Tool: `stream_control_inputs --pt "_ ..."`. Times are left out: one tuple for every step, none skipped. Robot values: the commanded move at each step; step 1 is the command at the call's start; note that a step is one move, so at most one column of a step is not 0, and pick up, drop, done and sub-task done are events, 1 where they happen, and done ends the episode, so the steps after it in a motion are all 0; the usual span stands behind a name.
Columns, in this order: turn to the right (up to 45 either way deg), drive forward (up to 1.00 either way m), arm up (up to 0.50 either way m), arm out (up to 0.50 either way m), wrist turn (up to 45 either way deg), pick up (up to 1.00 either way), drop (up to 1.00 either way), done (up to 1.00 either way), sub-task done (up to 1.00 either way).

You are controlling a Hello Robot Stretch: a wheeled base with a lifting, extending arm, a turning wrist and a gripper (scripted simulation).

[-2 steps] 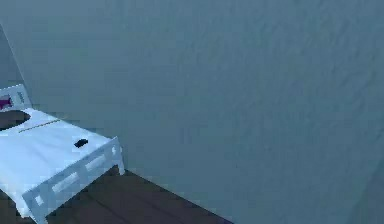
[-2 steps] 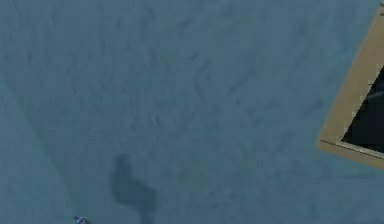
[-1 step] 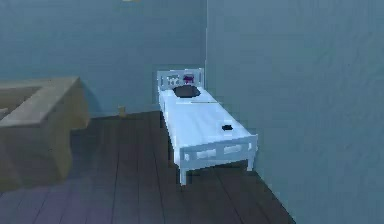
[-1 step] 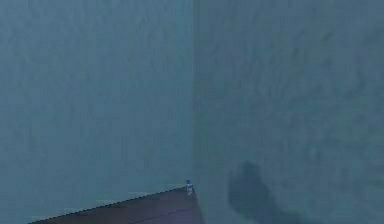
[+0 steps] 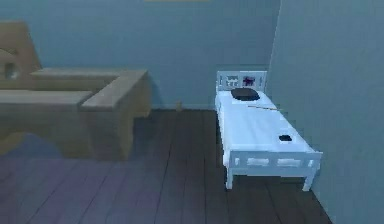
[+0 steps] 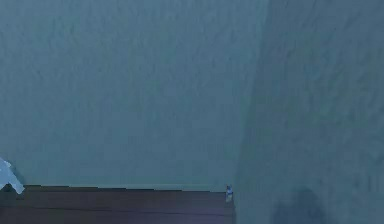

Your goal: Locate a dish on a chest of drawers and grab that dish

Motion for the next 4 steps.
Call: stream_control_inputs --pt "0.0 0.05 0.00 0.00 0.0 0.00 0.00 0.00 0.00" --pt "-45.0 0.00 0.00 0.00 0.0 0.00 0.00 0.00 0.00" --pt "-30.0 0.00 0.00 0.00 0.0 0.00 0.00 0.00 0.00" --pt "0.0 0.15 0.00 0.00 0.0 0.00 0.00 0.00 0.00"
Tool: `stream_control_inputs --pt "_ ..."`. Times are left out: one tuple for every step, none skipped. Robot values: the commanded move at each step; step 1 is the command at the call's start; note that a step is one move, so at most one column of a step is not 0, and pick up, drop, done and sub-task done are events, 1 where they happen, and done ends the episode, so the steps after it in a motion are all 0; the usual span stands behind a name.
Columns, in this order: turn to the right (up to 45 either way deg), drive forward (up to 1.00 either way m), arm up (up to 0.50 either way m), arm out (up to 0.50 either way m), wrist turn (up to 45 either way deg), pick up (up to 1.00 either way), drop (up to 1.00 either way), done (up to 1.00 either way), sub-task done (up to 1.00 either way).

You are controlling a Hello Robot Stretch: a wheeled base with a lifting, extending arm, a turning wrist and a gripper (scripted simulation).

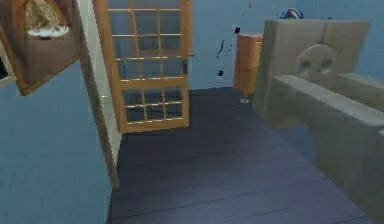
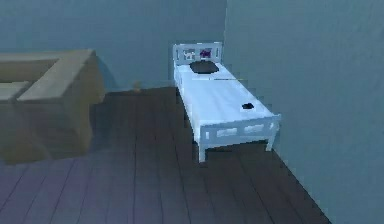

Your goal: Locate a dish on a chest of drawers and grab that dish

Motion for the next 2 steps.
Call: stream_control_inputs --pt "-12.0 0.00 0.00 0.00 0.0 0.00 0.00 0.00 0.00" --pt "0.0 1.00 0.00 0.00 0.0 0.00 0.00 0.00 0.00"
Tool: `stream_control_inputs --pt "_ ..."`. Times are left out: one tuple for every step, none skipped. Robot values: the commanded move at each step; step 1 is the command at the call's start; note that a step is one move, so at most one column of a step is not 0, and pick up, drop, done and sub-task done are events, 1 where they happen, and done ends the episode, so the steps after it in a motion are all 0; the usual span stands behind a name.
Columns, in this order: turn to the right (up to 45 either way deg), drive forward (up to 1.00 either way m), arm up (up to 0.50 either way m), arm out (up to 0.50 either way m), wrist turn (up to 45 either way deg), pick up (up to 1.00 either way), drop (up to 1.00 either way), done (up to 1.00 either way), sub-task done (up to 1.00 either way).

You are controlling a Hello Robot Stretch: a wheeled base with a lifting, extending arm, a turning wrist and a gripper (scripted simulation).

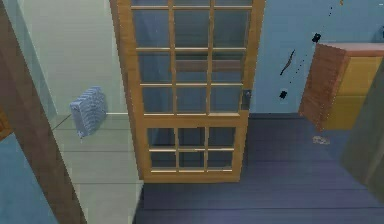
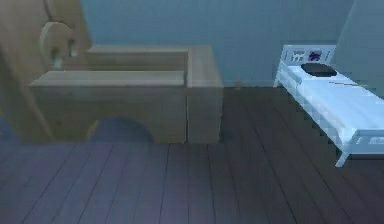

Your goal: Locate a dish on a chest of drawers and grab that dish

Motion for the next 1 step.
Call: stream_control_inputs --pt "-3.0 0.00 0.00 0.00 0.0 0.00 0.00 0.00 0.00"
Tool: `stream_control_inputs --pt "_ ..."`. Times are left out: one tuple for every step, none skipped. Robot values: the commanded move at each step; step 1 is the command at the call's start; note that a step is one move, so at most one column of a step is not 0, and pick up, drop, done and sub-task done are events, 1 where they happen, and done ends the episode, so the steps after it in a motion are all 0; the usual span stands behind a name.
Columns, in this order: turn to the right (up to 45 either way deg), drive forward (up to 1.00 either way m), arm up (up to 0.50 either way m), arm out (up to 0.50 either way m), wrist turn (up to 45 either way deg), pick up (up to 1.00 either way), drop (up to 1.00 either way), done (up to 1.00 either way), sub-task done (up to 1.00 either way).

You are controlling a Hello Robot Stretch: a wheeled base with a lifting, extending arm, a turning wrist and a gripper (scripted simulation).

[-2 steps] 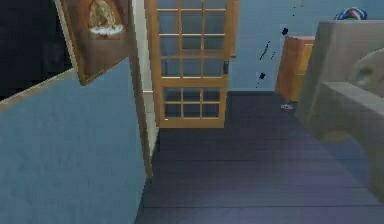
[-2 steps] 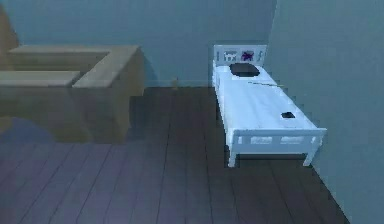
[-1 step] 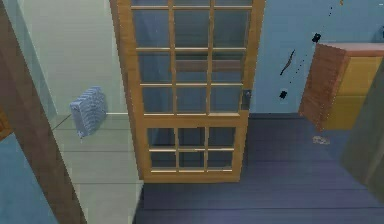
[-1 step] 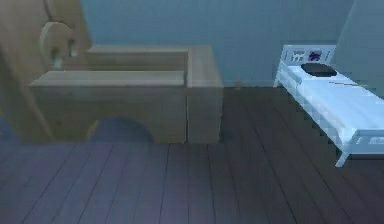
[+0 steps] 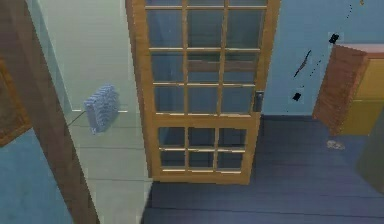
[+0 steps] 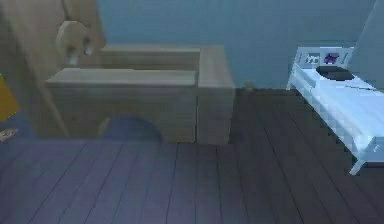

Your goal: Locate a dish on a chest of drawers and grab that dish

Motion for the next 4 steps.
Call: stream_control_inputs --pt "0.0 0.70 0.00 0.00 0.0 0.00 0.00 0.00 0.00" --pt "-45.0 0.00 0.00 0.00 0.0 0.00 0.00 0.00 0.00" --pt "-6.0 0.00 0.00 0.00 0.0 0.00 0.00 0.00 0.00" --pt "0.0 0.40 0.00 0.00 0.0 0.00 0.00 0.00 0.00"
